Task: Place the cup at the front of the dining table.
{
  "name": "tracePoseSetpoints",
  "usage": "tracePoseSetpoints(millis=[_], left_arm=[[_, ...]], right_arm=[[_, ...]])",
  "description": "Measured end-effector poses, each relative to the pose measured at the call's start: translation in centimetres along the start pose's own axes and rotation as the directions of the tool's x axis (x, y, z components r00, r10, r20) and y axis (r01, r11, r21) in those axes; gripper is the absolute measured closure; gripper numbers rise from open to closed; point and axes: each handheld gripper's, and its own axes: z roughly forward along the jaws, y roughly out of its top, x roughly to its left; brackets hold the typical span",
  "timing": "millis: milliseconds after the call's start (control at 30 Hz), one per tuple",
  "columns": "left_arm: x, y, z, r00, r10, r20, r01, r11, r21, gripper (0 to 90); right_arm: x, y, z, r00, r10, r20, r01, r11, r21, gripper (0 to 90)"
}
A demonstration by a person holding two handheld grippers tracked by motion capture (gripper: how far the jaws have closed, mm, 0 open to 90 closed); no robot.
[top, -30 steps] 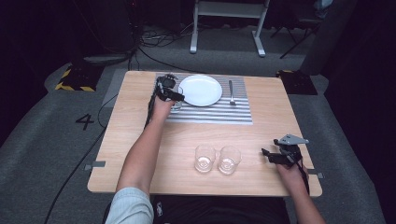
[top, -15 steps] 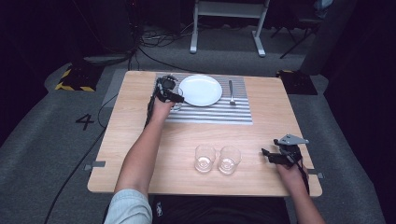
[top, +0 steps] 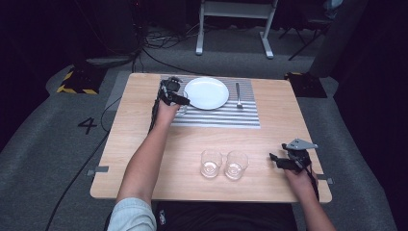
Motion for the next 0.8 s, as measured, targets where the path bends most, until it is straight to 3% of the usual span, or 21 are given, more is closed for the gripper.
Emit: tracePoseSetpoints(millis=[200,467,600,800], left_arm=[[-0.5,-0.1,-1.7,0.9982,0.044,-0.040,-0.046,0.9979,-0.047,14.4],[-1.0,-0.9,-3.8,0.9990,0.043,-0.015,-0.044,0.9946,-0.094,14.4],[-1.5,-1.4,-5.5,0.9971,0.072,0.026,-0.069,0.9923,-0.103,14.4],[-2.3,-2.1,-7.5,0.9932,0.107,0.044,-0.102,0.9881,-0.116,14.4]], right_arm=[[0.0,0.0,0.0,1.0000,0.003,-0.006,-0.003,1.000,0.003,28.4],[0.0,0.0,0.1,1.0000,0.006,-0.001,-0.006,1.000,0.002,26.7],[-0.1,0.1,0.1,0.9997,0.023,0.003,-0.023,1.000,0.006,26.0],[0.1,0.1,0.1,0.9997,0.023,0.007,-0.023,1.000,-0.001,26.0]])
